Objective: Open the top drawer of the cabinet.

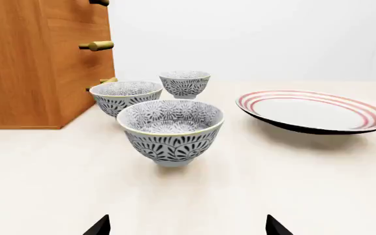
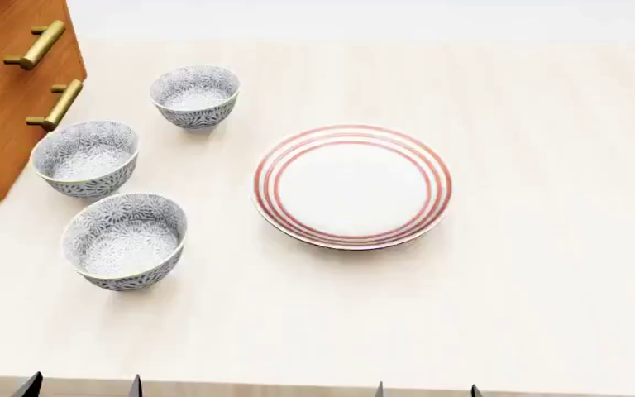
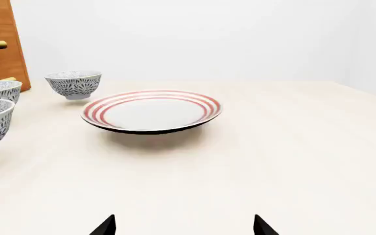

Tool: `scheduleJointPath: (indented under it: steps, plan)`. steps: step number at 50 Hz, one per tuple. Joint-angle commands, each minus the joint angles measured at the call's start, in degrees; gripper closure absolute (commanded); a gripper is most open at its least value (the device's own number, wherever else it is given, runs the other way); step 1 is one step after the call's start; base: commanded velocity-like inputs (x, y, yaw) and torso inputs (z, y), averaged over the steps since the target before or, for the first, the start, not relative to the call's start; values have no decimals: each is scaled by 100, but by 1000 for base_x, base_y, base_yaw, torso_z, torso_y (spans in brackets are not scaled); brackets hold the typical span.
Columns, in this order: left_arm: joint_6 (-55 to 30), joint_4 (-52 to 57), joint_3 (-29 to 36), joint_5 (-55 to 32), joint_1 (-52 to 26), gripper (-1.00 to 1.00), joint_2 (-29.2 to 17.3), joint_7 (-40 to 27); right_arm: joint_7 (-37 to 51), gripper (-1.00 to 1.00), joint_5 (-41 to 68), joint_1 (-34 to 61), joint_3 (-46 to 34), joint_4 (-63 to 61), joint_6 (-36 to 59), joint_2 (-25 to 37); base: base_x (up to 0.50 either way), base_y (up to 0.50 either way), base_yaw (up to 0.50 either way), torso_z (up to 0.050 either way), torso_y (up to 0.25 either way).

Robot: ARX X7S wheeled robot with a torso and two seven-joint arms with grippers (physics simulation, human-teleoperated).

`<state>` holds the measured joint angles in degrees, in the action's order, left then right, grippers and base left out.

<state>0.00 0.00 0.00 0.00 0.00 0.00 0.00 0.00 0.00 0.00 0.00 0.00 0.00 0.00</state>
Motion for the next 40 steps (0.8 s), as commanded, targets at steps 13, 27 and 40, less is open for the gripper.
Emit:
scheduleJointPath:
  steps: [13, 27, 40]
  plan:
    - [-102, -5, 177, -124, -24, -100, -196, -399, 348, -100, 120, -70, -205, -236, 168, 213, 0, 0, 0, 0, 0]
    - [-23, 63, 341, -209, -24, -100, -363, -639, 591, -100, 50, -102, -443, -591, 288, 397, 0, 0, 0, 0, 0]
    - [-933, 2088, 317, -325, 193, -100, -569, -859, 757, -100, -70, -181, -559, -2805, 1263, 572, 0, 0, 0, 0, 0]
